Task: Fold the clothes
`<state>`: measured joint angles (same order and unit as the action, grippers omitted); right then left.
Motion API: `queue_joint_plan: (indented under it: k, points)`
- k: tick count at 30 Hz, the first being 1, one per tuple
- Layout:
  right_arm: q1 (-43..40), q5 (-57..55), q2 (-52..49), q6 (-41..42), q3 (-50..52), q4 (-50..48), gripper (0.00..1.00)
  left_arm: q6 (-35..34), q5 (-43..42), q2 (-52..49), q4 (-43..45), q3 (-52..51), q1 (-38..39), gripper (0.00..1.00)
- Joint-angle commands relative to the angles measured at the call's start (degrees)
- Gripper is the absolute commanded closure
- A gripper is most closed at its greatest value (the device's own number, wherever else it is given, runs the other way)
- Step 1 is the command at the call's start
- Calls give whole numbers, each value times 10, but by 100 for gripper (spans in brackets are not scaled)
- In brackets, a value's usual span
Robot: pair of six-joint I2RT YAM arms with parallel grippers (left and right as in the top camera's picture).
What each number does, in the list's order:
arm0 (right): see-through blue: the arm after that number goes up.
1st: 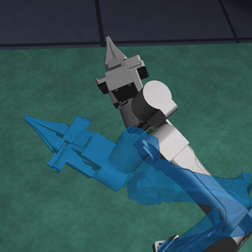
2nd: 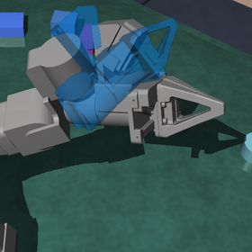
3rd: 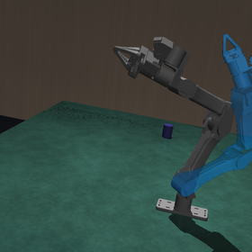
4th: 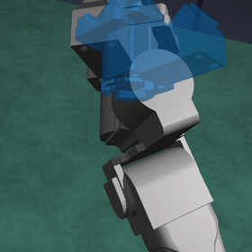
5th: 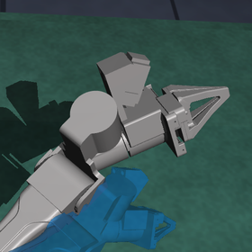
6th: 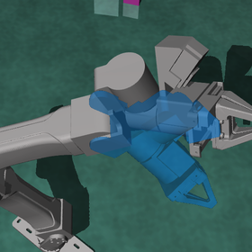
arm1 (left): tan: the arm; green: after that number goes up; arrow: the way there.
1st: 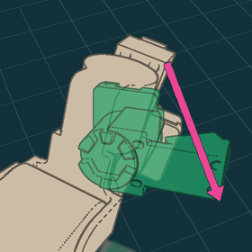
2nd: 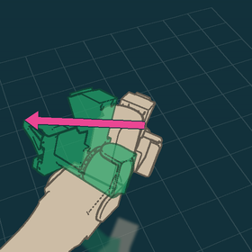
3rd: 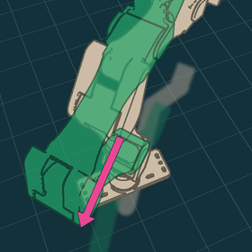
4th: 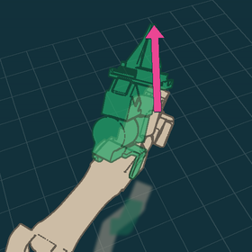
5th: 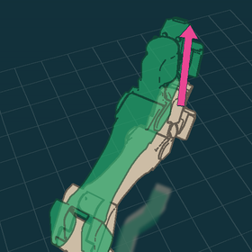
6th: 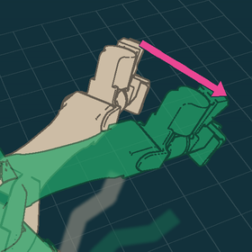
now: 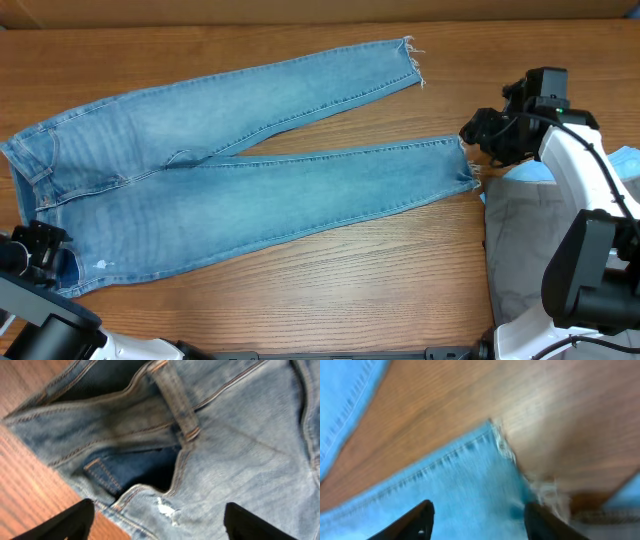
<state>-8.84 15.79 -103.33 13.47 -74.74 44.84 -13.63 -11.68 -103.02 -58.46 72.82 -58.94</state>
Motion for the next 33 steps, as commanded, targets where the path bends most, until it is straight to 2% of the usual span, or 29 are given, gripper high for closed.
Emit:
queue_joint_plan:
  k: [1, 4, 6, 7, 8, 10, 15, 22, 26, 28, 33]
  points:
    - [1, -7, 5, 5, -14, 35, 38, -29, 54, 14, -14, 3, -12, 13]
    - [1, -6, 5, 17, -14, 73, 38, -47, 75, 13, -16, -9, -24, 15]
    - [1, -1, 5, 18, -14, 93, 37, -48, 80, 13, -13, -14, -38, 20]
    - [1, -1, 5, 18, -14, 103, 38, -48, 81, 13, -12, -14, -45, 25]
    - [1, -1, 5, 18, -14, 120, 37, -52, 81, 13, -12, -14, -61, 39]
    - [1, -1, 5, 18, -14, 139, 37, -54, 84, 12, -11, -15, -82, 47]
    - [1, -1, 5, 18, -14, 170, 38, -61, 71, 11, 26, -32, -120, 48]
    - [1, -1, 5, 17, -14, 179, 37, -37, 31, 11, 106, -70, -107, 43]
    - [1, -1, 5, 16, -14, 177, 37, -37, 36, 11, 132, -89, -99, 42]
    - [1, -1, 5, 16, -14, 177, 37, -38, 48, 11, 138, -99, -99, 46]
    - [1, -1, 5, 16, -14, 177, 37, -53, 80, 11, 151, -119, -99, 67]
